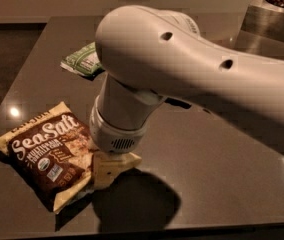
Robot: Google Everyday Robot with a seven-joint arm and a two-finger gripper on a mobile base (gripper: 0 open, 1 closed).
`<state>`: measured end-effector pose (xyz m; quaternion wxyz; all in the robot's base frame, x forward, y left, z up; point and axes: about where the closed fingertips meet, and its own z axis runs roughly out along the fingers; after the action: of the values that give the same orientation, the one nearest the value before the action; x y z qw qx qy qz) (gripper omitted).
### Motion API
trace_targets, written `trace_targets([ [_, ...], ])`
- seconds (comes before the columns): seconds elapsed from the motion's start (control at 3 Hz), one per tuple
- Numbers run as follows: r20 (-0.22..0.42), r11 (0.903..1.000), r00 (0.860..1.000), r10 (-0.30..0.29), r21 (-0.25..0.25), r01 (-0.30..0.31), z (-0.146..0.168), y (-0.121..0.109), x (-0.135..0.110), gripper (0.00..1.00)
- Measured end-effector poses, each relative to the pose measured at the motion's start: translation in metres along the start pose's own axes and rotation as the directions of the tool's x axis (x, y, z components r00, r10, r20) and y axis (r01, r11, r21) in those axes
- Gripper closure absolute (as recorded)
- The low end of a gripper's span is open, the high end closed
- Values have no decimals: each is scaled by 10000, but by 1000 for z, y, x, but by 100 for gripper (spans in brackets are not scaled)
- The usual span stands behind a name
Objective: Move brown chip bag near green rice chip bag
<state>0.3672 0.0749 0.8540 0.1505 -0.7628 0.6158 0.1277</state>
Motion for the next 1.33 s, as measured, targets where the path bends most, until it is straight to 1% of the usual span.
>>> trace_targets([
  [0.33,38,9987,9993,371,344,-372,-19,-11,11,64],
  [0.67,-80,9893,9944,1057,1023,-1043,-50,-31,38,87],
  [1.0,-762,9614,9759,2044,2033,-1855,-91,-61,92,100],
  [1.33,-1538,9415,9569,2463,2724,-1985,-116,-79,130,100],
])
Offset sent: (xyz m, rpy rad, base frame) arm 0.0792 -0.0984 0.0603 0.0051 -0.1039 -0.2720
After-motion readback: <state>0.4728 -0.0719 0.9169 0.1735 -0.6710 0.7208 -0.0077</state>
